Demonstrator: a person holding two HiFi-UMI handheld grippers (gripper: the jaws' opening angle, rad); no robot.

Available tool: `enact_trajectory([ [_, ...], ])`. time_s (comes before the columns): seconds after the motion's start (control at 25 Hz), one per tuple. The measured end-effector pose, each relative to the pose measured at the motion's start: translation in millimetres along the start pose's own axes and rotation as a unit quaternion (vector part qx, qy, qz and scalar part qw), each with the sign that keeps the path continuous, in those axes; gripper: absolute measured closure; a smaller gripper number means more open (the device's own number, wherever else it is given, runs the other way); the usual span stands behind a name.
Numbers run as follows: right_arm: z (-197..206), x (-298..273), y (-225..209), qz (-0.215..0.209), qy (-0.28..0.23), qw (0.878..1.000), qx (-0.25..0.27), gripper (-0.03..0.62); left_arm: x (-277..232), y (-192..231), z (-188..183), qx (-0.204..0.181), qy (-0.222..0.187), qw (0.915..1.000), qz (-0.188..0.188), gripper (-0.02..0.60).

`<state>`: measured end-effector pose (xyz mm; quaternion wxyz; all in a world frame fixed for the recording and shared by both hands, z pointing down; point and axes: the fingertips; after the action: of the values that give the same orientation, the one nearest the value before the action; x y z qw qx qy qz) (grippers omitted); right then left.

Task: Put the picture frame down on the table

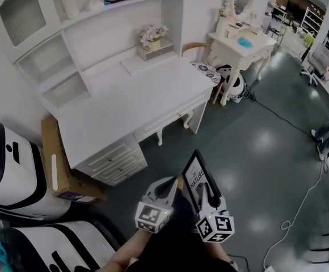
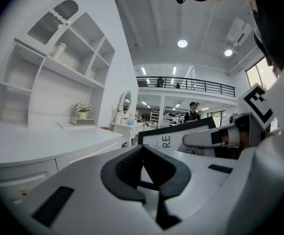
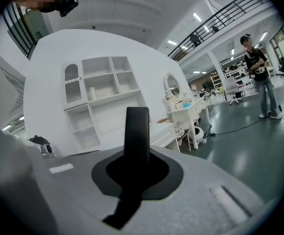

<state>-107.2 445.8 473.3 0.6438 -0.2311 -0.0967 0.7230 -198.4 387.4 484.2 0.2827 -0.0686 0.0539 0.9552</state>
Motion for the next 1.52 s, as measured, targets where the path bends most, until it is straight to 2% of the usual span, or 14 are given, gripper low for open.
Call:
enact_trajectory([
  [0.88, -27, -51, -17, 0.002, -0.004, 1.000, -0.009, 0.580, -51, 26, -7, 0.005, 0.010, 0.9999, 0.001, 0.569],
  [1.52, -56, -130, -32, -0.004, -0.004, 1.000, -0.017, 0.580, -109, 72, -10, 0.019, 0.018, 0.9996, -0.013, 0.571],
])
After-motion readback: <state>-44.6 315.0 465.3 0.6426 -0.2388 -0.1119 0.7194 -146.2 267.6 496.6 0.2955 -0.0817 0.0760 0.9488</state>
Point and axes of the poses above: the fingertips, and each gripper's own axes: x backward along the fingers, y to its left, z out of its underside, and after that the axes turned 5 degrees about -x, right-handed
